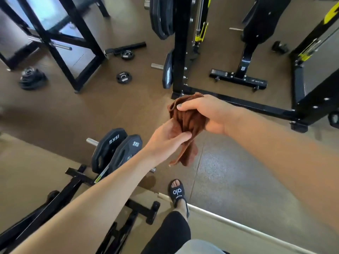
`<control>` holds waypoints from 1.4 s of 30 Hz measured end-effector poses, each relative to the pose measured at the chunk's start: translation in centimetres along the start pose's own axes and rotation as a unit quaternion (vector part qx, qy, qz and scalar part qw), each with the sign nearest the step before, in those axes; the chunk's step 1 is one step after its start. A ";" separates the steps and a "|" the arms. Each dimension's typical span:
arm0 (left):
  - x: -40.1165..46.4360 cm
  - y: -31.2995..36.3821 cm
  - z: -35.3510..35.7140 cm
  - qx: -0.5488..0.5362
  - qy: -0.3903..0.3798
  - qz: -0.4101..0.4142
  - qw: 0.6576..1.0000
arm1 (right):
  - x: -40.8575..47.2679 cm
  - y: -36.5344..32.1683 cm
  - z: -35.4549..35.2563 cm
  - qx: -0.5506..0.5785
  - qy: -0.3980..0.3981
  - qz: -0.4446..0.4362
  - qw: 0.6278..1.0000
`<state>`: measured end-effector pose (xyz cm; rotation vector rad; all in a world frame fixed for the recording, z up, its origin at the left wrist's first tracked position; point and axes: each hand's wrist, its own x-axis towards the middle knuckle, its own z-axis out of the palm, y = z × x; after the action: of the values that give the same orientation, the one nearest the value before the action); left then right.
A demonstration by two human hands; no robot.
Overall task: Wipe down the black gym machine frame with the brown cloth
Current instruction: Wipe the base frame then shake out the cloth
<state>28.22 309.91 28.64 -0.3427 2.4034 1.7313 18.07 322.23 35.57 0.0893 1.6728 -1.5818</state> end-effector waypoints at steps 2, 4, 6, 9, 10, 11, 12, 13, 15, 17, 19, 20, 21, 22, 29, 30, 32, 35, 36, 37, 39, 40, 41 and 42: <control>2.8 0.8 -0.3 -0.037 -0.008 0.024 0.999 | 2.6 -1.6 -0.5 0.014 0.014 -0.001 1.000; 5.8 1.2 -0.9 -0.021 0.017 0.042 0.999 | 5.3 -3.3 -0.9 0.029 0.022 0.004 0.999; 8.6 1.3 -1.8 0.007 0.020 0.044 0.999 | 7.6 -4.9 -1.6 0.044 0.036 0.016 0.998; 12.3 2.5 -3.4 0.012 0.005 0.035 0.999 | 10.7 -7.6 -2.9 0.039 0.036 0.023 0.998; 13.3 2.9 -4.0 -0.009 0.006 0.016 1.000 | 11.6 -8.7 -3.1 0.041 0.037 0.027 0.998; 14.3 3.4 -4.5 -0.026 0.004 -0.004 1.000 | 12.4 -9.6 -3.3 0.042 0.036 0.031 0.998; 15.3 3.9 -5.0 -0.038 0.000 -0.013 0.999 | 13.4 -10.5 -3.5 0.047 0.029 0.036 0.998; 16.4 4.2 -5.4 -0.009 0.002 -0.015 1.000 | 14.3 -11.4 -3.6 0.052 0.018 0.043 0.998; 18.6 4.3 -6.1 0.066 0.023 -0.005 0.998 | 16.2 -13.0 -3.8 0.060 -0.013 0.056 0.997; 20.9 4.8 -6.6 0.093 0.076 0.007 0.993 | 18.3 -14.4 -4.1 0.056 -0.042 0.074 0.995; 23.4 5.1 -7.2 0.106 0.104 0.014 0.989 | 20.6 -15.9 -4.8 0.047 -0.066 0.079 0.994; 24.6 5.2 -7.7 0.114 0.104 0.015 0.988 | 22.0 -16.6 -5.4 0.035 -0.076 0.079 0.993; 25.7 5.1 -8.2 0.118 0.104 0.011 0.987 | 23.3 -17.5 -6.1 0.012 -0.088 0.081 0.993; 26.5 5.2 -8.9 0.122 0.107 0.002 0.987 | 24.7 -18.4 -6.7 -0.014 -0.104 0.086 0.991; 32.3 5.4 -15.8 -0.045 0.267 -0.158 0.949 | 33.9 -25.0 -10.3 -0.247 -0.102 0.063 0.961; 32.6 5.8 -16.7 -0.039 0.300 -0.173 0.937 | 35.2 -25.6 -10.6 -0.315 -0.088 0.043 0.944; 33.2 6.1 -18.3 0.026 0.337 -0.195 0.921 | 37.9 -26.3 -10.9 -0.434 -0.062 0.007 0.899; 33.5 6.1 -21.0 0.054 0.313 -0.220 0.922 | 41.6 -27.5 -10.6 -0.494 -0.069 0.004 0.867; 33.5 6.2 -21.9 0.044 0.287 -0.242 0.926 | 42.7 -28.0 -10.2 -0.490 -0.089 0.009 0.867; 33.5 6.0 -23.0 0.034 0.261 -0.265 0.928 | 43.6 -28.6 -9.7 -0.478 -0.116 0.016 0.871; 33.8 5.2 -24.8 0.044 0.202 -0.308 0.929 | 45.5 -29.5 -8.5 -0.440 -0.152 0.025 0.885; 34.0 4.7 -25.7 0.061 0.181 -0.320 0.928 | 46.5 -29.9 -7.7 -0.410 -0.156 0.025 0.898; 34.3 4.0 -26.6 0.086 0.171 -0.326 0.926 | 47.4 -30.1 -7.0 -0.371 -0.155 0.027 0.915; 34.8 3.1 -27.6 0.117 0.173 -0.325 0.922 | 48.4 -30.3 -6.2 -0.330 -0.151 0.031 0.931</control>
<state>-5.94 281.47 31.13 -1.3249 2.2730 1.1407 -34.16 298.78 30.95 -0.4229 1.8355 -0.8608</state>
